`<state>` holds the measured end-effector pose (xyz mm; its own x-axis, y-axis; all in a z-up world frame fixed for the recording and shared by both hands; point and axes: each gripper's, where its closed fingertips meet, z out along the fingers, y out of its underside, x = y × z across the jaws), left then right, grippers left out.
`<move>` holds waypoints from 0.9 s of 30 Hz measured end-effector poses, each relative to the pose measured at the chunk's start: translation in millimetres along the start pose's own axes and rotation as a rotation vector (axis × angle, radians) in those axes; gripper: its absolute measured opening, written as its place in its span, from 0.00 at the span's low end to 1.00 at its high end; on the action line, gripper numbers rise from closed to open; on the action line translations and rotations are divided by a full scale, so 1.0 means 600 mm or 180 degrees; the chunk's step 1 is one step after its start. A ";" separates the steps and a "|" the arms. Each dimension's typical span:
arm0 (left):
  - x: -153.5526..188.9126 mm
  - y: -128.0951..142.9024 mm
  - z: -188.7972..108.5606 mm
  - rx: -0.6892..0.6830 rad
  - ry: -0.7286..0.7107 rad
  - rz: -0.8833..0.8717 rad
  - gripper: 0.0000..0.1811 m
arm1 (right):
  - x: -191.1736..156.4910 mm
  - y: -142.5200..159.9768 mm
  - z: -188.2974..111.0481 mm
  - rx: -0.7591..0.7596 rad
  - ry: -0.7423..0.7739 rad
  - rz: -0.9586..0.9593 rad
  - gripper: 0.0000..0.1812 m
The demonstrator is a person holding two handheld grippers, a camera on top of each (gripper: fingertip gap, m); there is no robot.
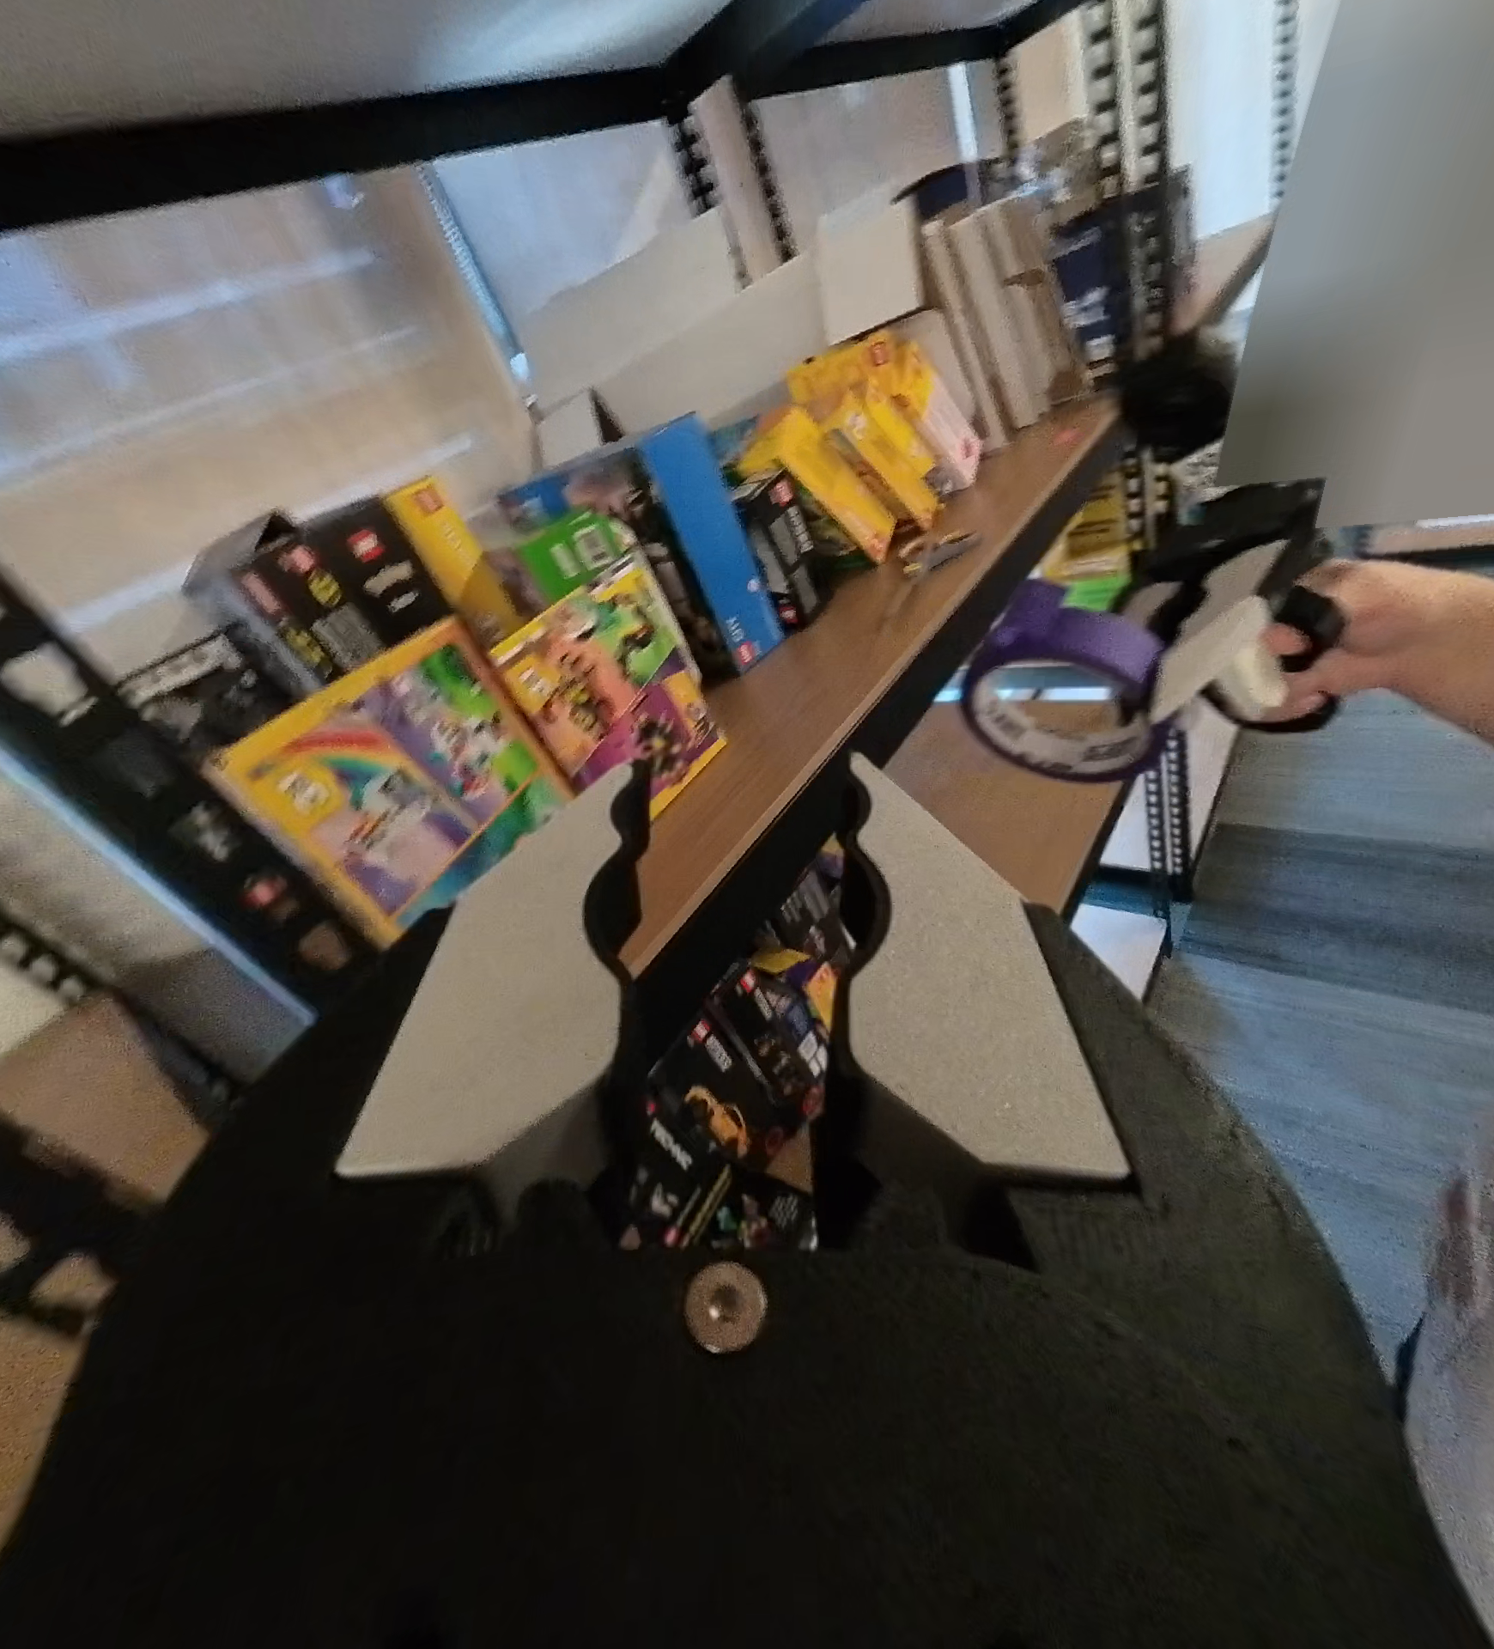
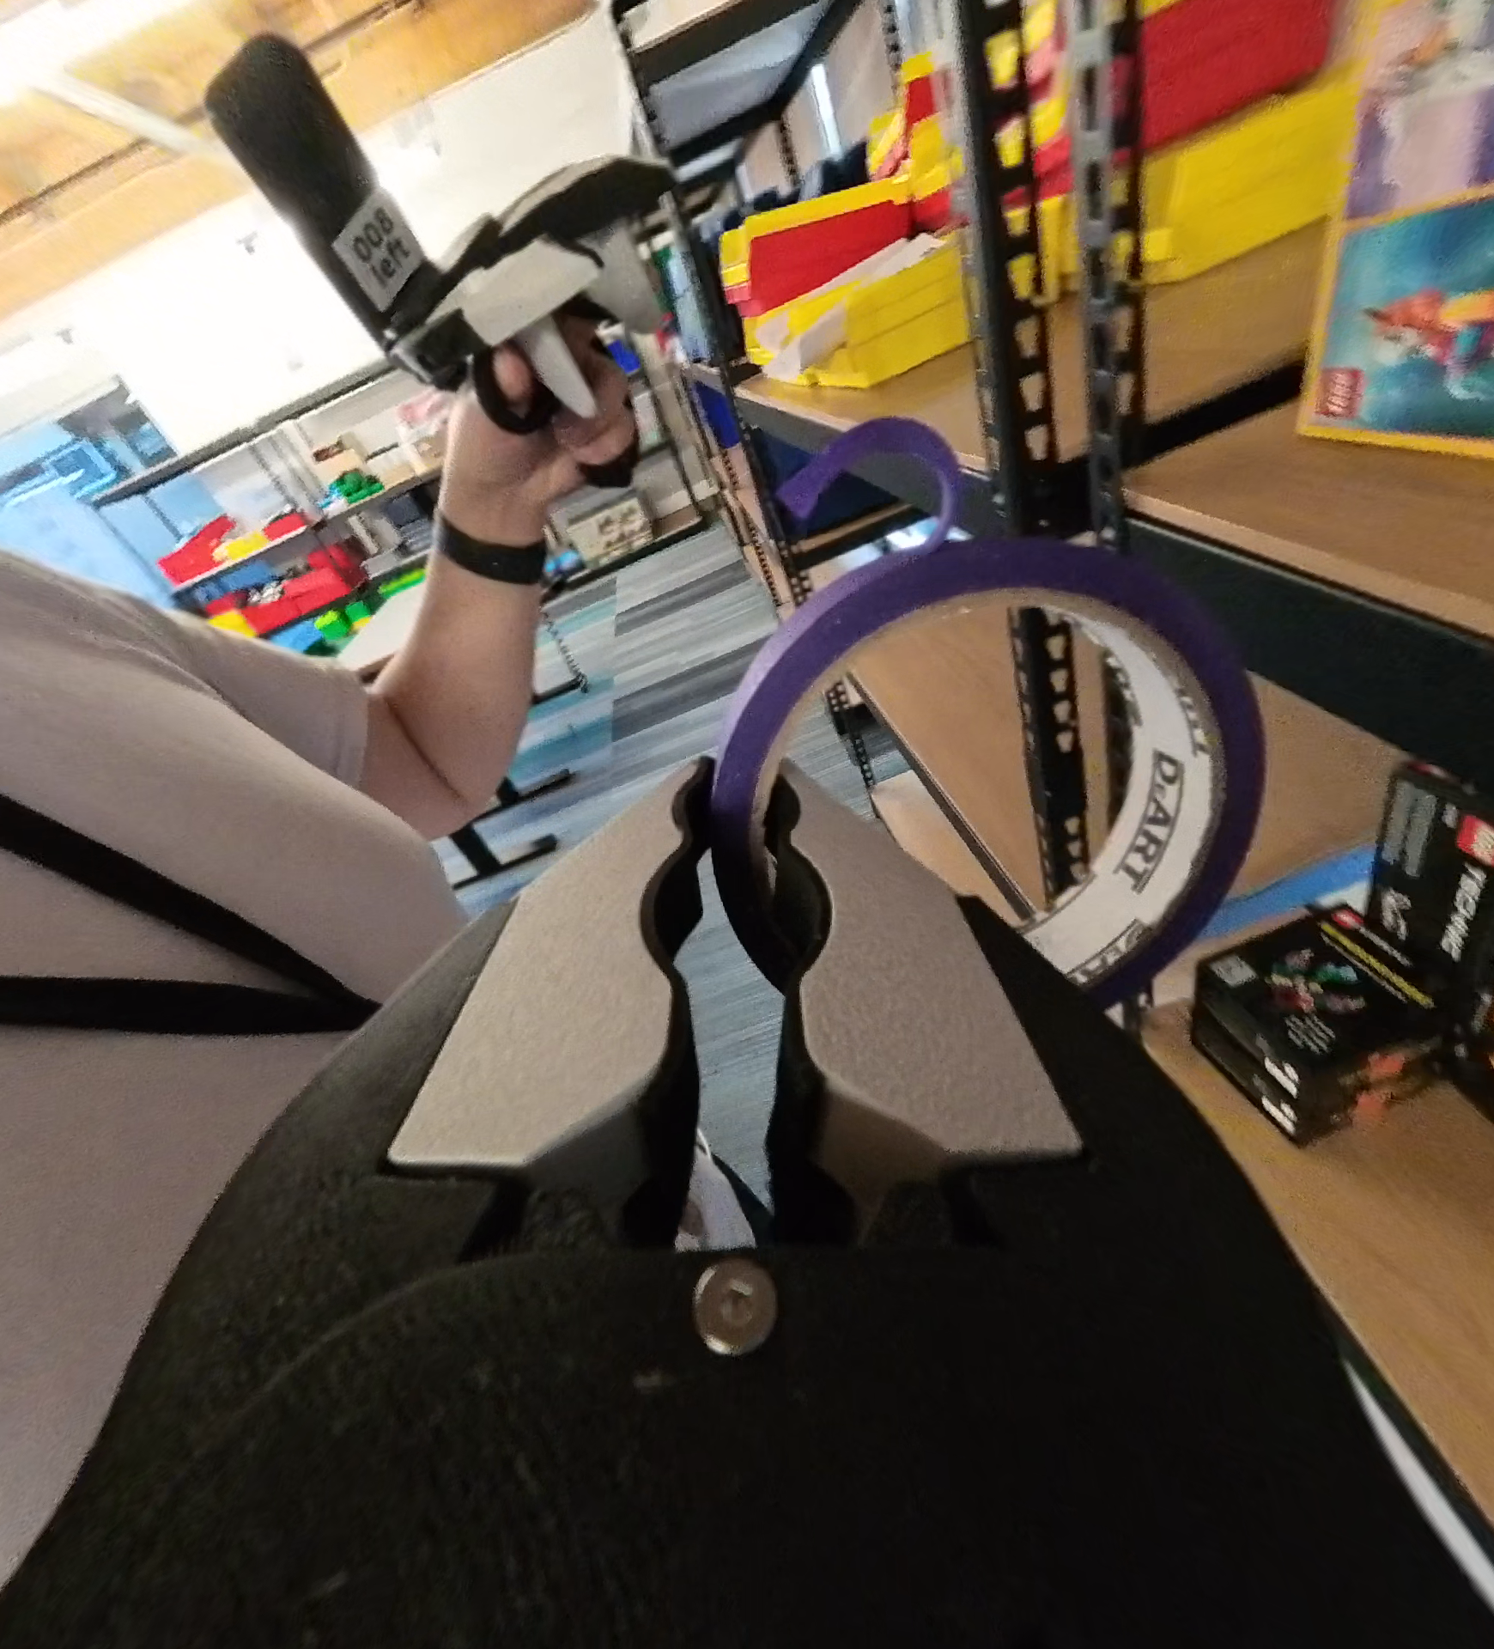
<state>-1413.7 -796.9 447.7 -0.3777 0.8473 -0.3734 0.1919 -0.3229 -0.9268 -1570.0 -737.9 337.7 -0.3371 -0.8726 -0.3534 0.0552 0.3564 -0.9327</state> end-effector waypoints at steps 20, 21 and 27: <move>-0.167 0.051 0.563 -0.2410 0.0602 0.1407 0.35 | 0.011 0.062 -0.155 0.0309 0.0308 0.0280 0.04; -0.168 0.072 0.570 -0.2570 0.0756 0.1369 0.37 | 0.015 0.069 -0.165 0.0321 0.0364 0.0309 0.04; -0.176 0.145 0.596 -0.3116 0.1279 0.1350 0.40 | 0.068 0.091 -0.220 0.0551 0.0722 0.0363 0.05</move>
<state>-1681.2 -1065.2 391.7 0.1697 0.8789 -0.4457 0.9259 -0.2971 -0.2333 -1704.7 -709.8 281.6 -0.5196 -0.7265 -0.4497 0.2576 0.3686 -0.8932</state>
